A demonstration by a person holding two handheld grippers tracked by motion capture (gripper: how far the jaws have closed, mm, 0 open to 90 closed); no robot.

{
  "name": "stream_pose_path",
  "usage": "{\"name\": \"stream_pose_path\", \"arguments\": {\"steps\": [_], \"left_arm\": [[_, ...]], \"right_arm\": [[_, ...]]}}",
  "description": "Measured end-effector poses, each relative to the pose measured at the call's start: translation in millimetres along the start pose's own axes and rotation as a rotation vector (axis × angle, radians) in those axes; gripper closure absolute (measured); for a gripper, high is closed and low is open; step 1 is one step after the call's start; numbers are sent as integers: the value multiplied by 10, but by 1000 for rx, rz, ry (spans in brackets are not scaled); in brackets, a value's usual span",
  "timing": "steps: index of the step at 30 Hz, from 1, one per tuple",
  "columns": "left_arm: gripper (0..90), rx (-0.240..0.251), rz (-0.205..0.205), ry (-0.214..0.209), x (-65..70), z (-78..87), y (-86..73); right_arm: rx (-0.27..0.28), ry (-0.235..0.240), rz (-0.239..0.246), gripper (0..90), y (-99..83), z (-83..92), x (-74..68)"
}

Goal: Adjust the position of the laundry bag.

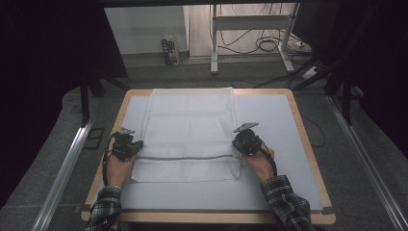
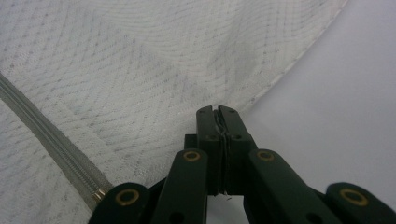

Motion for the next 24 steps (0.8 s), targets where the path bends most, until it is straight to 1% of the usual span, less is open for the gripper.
{"name": "stream_pose_path", "arguments": {"steps": [2,3,5,6,7,11,12,13,15,18,20,24], "left_arm": [[887,1,-4,-8,17,5,5],[887,2,-14,-20,56,14,14],[886,-2,-23,-29,93,17,15],[886,-2,-23,-29,93,17,15],[886,-7,-34,-31,117,19,11],[885,-7,-42,-40,148,29,6],[885,-6,-49,-47,178,43,3],[884,-6,-49,-47,178,43,3],[885,-6,-66,-58,233,66,-7],[885,-9,-77,-62,273,77,-19],[884,-16,-96,-67,321,91,-42],[884,-18,-107,-76,376,111,-63]], "right_arm": [[0,2,3,875,-6,10,1],[1,1,4,875,-8,17,1],[2,2,12,875,-15,40,7],[2,2,12,875,-15,40,7],[3,4,17,876,-25,70,10],[10,11,18,874,-46,123,14],[6,15,24,871,-72,153,13],[6,15,24,871,-72,153,13],[-5,16,40,871,-126,192,16],[-4,17,42,871,-148,218,21],[-6,16,50,870,-177,264,32],[-9,20,49,871,-226,318,43]]}}
Point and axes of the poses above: each handheld gripper's, and its own axes: z roughly backward along the jaws, y roughly out of its top, x roughly to its right, the point moved 9 cm from there along -z, roughly forward along the jaws, and after that the axes turned 5 degrees about z, right-handed, at the moved point
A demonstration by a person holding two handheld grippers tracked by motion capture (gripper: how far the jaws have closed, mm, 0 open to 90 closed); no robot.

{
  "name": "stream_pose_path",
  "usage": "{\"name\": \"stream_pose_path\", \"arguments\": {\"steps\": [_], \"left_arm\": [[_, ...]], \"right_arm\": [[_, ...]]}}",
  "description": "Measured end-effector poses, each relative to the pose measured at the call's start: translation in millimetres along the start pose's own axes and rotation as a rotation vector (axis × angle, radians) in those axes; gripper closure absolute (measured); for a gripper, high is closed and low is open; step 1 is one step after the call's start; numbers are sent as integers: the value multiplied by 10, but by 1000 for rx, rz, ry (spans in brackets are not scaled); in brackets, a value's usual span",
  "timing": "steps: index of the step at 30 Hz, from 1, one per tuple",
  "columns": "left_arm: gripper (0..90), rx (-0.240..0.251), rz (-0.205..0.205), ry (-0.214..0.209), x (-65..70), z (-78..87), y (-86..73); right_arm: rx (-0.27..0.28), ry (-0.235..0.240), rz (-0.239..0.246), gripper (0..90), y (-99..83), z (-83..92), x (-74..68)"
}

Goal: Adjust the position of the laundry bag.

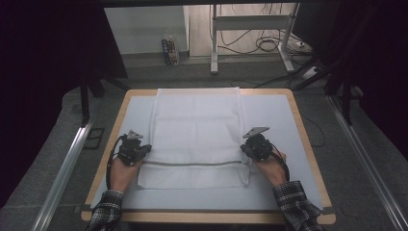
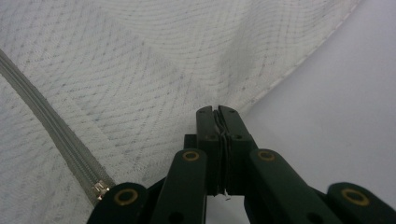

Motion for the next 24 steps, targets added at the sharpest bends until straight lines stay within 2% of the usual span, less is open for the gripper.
{"name": "stream_pose_path", "arguments": {"steps": [5,9,12,19,24], "left_arm": [[884,-1,-14,-11,42,23,-13],[884,-13,-11,-50,117,60,-65],[884,-22,-22,-63,161,94,-91],[882,-19,-20,-82,235,136,-144],[882,-25,-36,-86,317,150,-159]], "right_arm": [[3,4,0,872,-40,74,-3],[19,13,-8,872,-81,193,-19],[21,11,-8,872,-118,244,-13],[23,18,-16,871,-191,299,-41],[22,15,-18,872,-255,369,-85]]}}
Point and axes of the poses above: each handheld gripper's, and its own axes: z roughly backward along the jaws, y roughly out of its top, x roughly to its right, the point moved 9 cm from there along -z, roughly forward along the jaws, and after that the axes turned 5 degrees about z, right-handed, at the moved point
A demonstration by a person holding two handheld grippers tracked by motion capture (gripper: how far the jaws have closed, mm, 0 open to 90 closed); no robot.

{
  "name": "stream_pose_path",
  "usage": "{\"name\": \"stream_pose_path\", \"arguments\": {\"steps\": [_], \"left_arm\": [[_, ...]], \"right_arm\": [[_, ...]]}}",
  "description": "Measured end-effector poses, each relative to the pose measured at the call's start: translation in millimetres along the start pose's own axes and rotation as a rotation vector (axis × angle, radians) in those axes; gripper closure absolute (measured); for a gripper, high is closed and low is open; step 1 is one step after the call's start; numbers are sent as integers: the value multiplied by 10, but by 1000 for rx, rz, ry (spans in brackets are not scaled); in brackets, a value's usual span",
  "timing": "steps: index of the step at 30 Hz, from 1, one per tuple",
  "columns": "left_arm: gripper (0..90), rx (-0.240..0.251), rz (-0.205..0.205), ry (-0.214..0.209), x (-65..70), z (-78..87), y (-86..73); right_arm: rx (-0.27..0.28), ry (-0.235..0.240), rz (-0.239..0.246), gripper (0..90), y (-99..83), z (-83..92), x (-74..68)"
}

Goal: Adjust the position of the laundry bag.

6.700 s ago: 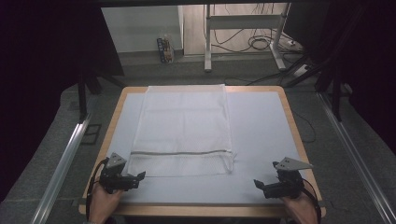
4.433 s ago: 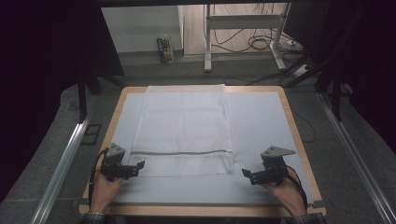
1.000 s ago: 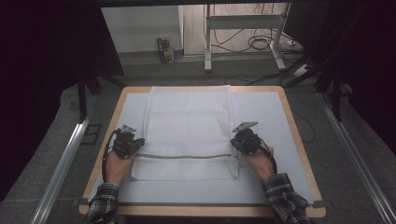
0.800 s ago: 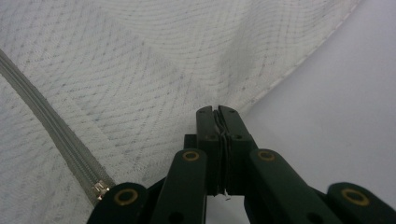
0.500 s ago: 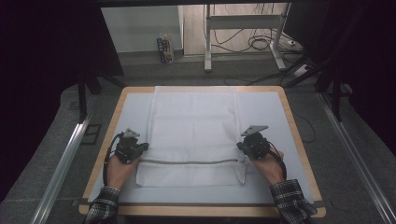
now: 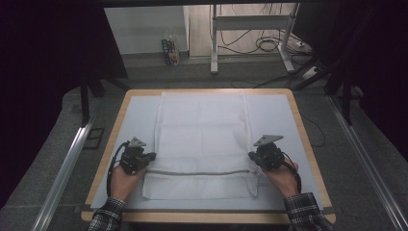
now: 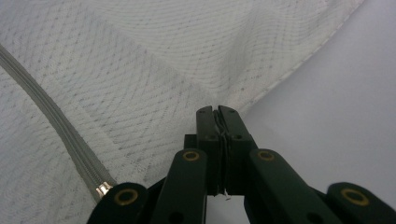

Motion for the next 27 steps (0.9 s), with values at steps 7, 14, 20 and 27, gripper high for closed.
{"name": "stream_pose_path", "arguments": {"steps": [7,14,20,27], "left_arm": [[881,-16,-17,-17,106,-1,-36],[879,-35,-43,-24,218,2,-85],[877,-38,-58,-38,309,34,-133],[876,-43,-63,-47,377,78,-200]], "right_arm": [[1,-3,-16,872,-97,114,12],[1,-1,-30,872,-191,212,10],[-3,3,-25,871,-298,309,-29],[-12,11,-25,872,-394,384,-66]]}}
Point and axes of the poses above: each handheld gripper's, and its own axes: z roughly backward along the jaws, y roughly out of its top, x roughly to its right, the point moved 9 cm from there along -z, roughly forward along the jaws, and after that the axes turned 5 degrees about z, right-handed, at the moved point
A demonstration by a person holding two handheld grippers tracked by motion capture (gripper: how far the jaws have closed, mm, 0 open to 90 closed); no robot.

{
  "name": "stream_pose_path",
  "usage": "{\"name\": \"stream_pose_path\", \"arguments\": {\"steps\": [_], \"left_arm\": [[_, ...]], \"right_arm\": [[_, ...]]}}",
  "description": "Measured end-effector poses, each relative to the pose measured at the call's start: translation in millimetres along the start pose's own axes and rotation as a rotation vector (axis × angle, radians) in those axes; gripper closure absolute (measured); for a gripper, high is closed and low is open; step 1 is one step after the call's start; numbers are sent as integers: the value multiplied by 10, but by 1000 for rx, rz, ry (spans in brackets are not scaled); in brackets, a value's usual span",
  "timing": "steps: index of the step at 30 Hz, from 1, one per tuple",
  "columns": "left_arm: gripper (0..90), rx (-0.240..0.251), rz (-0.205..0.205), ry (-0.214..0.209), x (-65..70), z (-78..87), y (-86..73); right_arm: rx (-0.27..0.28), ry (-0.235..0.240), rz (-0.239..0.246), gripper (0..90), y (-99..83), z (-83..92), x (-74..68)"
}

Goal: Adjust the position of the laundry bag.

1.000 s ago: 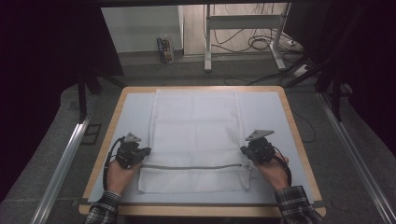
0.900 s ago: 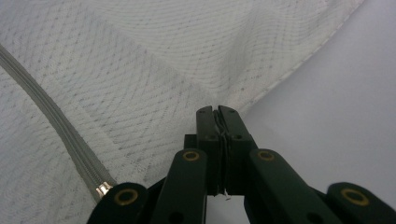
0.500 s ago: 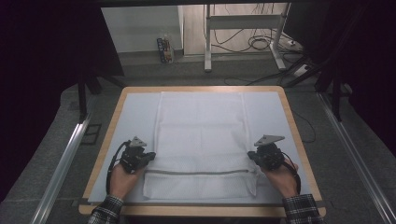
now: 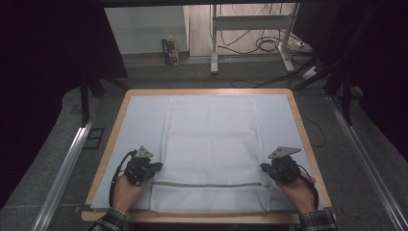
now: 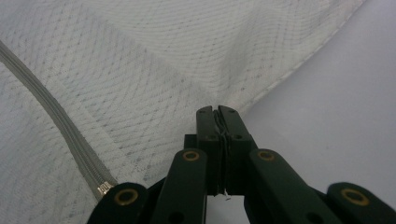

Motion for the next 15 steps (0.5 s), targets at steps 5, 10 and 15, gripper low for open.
{"name": "stream_pose_path", "arguments": {"steps": [5,10,15], "left_arm": [[868,-11,-7,-3,32,6,-34],[858,-24,-6,-4,27,-24,-51],[794,-9,-7,10,11,-15,-37]], "right_arm": [[-7,5,0,872,-41,22,-33],[-24,10,7,870,-78,3,-41],[-24,5,16,859,-75,-9,-47]]}}
Point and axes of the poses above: each handheld gripper's, and its own axes: z roughly backward along the jaws, y roughly out of its top, x roughly to its right, the point moved 9 cm from there along -z, roughly forward along the jaws, and after that the axes turned 5 degrees about z, right-handed, at the moved point
